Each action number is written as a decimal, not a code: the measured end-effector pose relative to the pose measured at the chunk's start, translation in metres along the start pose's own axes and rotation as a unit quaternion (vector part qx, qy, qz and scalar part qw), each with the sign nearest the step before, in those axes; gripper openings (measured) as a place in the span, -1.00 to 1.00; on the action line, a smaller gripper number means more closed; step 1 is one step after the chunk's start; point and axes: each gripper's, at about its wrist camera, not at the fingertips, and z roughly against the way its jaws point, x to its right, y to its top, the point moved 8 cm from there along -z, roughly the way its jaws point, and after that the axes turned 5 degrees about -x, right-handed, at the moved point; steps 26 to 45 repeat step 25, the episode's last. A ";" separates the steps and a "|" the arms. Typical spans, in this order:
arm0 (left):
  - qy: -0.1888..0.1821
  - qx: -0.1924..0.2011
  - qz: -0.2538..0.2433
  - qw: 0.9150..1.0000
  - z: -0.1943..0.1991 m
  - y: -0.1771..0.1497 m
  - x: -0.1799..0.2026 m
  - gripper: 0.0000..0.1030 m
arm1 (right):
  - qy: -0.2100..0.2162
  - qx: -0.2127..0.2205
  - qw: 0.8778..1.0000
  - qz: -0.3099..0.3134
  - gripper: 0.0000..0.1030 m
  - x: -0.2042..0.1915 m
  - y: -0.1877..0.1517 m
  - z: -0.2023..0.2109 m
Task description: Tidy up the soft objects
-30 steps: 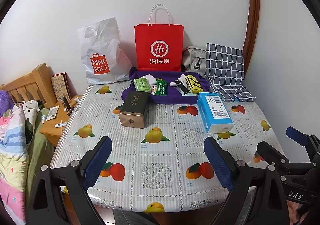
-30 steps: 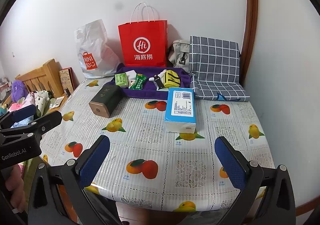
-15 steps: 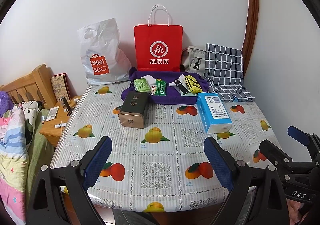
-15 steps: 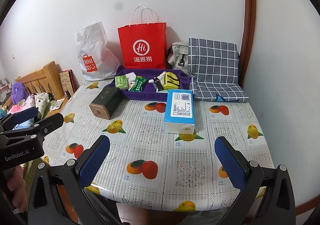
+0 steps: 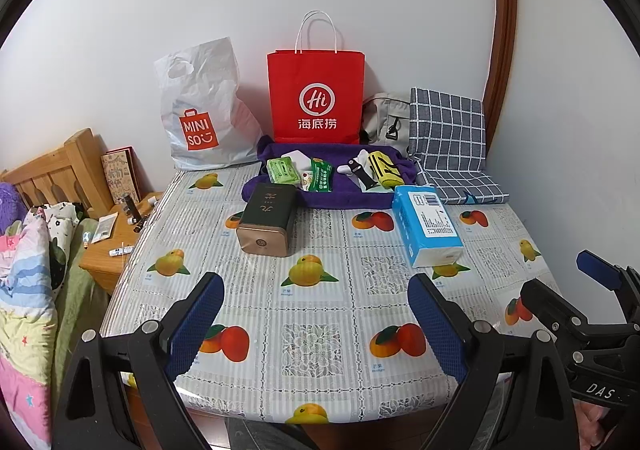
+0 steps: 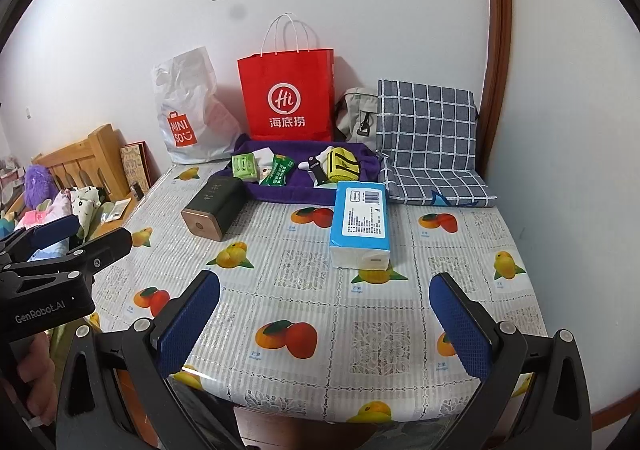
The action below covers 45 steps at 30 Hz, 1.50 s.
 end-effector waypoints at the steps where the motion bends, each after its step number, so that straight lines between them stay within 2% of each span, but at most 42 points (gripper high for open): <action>1: 0.000 0.001 0.000 1.000 0.000 0.000 0.000 0.81 | 0.000 0.000 1.000 0.000 1.00 0.000 0.000 0.000; 45: -0.011 -0.004 -0.009 1.000 -0.008 0.000 -0.001 0.81 | 0.007 -0.006 1.000 -0.004 1.00 0.002 -0.005 -0.012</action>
